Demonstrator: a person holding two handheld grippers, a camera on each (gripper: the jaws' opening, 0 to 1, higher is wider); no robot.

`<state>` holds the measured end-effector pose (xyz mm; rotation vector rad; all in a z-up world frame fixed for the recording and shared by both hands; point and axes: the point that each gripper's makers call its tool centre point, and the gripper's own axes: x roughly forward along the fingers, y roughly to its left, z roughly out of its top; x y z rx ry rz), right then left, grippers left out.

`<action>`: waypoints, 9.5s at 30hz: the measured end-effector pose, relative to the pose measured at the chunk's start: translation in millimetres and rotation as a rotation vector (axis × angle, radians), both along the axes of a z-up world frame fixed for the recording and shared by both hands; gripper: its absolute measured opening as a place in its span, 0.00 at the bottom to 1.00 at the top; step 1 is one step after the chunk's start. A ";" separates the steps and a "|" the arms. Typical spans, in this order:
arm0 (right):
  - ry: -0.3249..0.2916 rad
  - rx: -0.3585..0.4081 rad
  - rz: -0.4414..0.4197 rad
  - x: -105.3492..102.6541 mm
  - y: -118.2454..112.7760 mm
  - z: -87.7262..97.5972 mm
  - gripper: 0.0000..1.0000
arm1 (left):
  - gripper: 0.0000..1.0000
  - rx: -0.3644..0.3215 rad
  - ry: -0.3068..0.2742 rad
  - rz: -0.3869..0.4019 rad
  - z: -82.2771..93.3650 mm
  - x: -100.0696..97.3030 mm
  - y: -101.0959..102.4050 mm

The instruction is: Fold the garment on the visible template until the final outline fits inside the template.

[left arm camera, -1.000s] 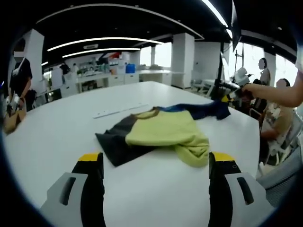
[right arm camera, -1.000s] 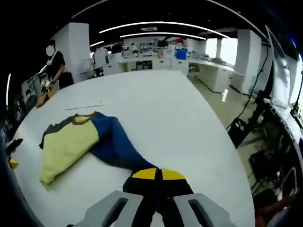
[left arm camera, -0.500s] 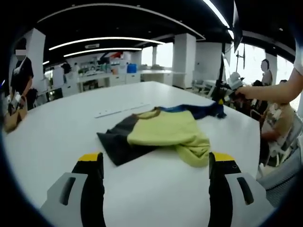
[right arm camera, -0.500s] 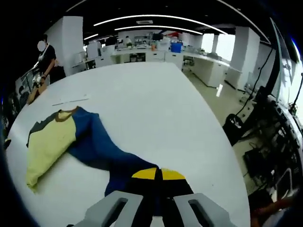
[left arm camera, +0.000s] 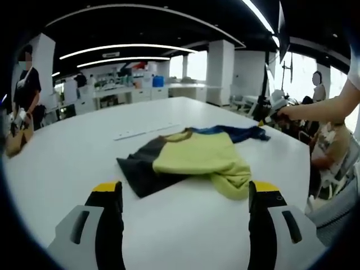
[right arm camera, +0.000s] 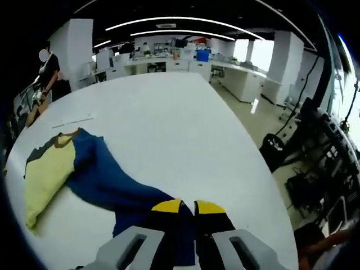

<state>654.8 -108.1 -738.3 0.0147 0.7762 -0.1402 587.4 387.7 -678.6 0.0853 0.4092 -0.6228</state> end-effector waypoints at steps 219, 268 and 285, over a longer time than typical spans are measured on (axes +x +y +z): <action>-0.005 -0.030 1.246 -101.9 368.7 -25.6 0.31 | 0.95 -0.010 0.013 -0.038 -1.0 -55.0 11.9; -0.155 -0.221 1.089 32.1 328.9 66.4 0.01 | 0.88 -0.014 0.052 -0.028 -12.7 -49.3 15.0; -0.115 -0.227 0.962 108.5 303.0 42.8 0.02 | 0.82 -0.059 0.073 0.015 -18.1 -32.6 19.5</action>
